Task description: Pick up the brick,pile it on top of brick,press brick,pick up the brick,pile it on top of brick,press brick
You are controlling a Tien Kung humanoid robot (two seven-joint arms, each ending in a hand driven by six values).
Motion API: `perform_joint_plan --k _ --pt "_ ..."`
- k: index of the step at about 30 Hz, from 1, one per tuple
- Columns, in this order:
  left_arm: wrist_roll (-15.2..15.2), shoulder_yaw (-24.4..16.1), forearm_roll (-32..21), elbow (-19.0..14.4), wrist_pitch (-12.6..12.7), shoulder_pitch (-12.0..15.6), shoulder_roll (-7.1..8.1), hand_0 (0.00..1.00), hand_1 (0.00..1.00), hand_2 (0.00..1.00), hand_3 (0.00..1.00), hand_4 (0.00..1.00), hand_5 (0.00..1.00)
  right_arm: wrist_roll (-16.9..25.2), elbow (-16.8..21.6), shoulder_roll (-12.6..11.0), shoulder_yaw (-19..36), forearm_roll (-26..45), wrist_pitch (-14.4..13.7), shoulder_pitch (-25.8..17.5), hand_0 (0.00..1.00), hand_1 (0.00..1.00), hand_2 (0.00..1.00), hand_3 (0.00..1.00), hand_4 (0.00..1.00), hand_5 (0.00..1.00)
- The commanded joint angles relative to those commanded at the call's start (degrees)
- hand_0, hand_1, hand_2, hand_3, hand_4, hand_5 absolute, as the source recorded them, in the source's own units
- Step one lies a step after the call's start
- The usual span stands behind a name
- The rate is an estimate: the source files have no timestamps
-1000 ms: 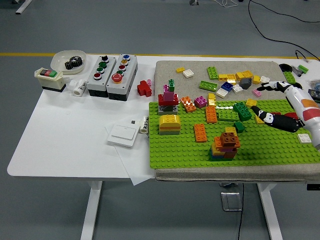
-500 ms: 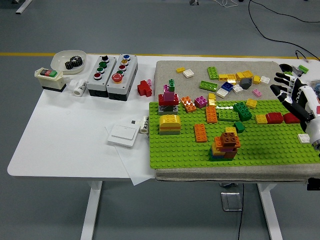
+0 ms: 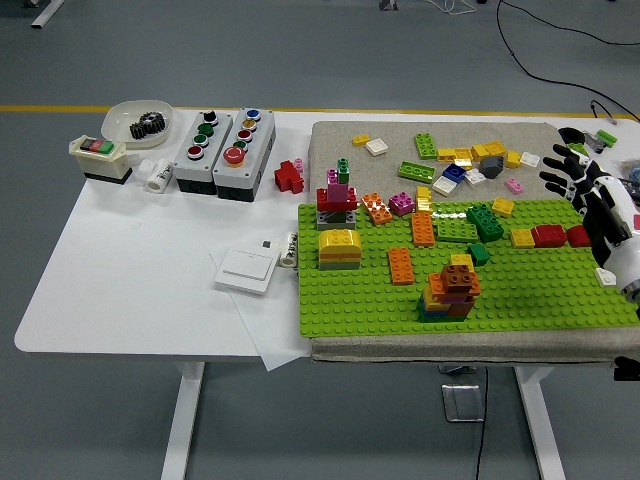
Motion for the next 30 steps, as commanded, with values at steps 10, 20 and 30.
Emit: perform_joint_plan --k 10,20,30 --pt "0.4 -0.6 1.2 -0.2 -0.3 -0.4 0.43 0.795 0.786 0.788 0.592 0.657 0.678 0.6 -2.6 0.8 1.2 -0.6 -0.2 -0.4 0.954 0.848 0.877 0.929 0.998 0.998" --pt "1.0 -1.7 3.3 -0.5 -0.8 -0.8 0.79 0.793 0.784 0.788 0.594 0.655 0.677 0.6 -3.4 1.3 1.5 0.3 0.0 -0.5 0.967 0.857 0.874 0.933 0.998 0.998" --pt "1.6 -2.6 4.9 -0.6 -1.1 -0.9 1.0 0.792 0.783 0.789 0.593 0.655 0.677 0.9 -3.4 1.4 1.7 1.3 0.1 -0.3 0.961 0.856 0.869 0.927 0.998 0.998"
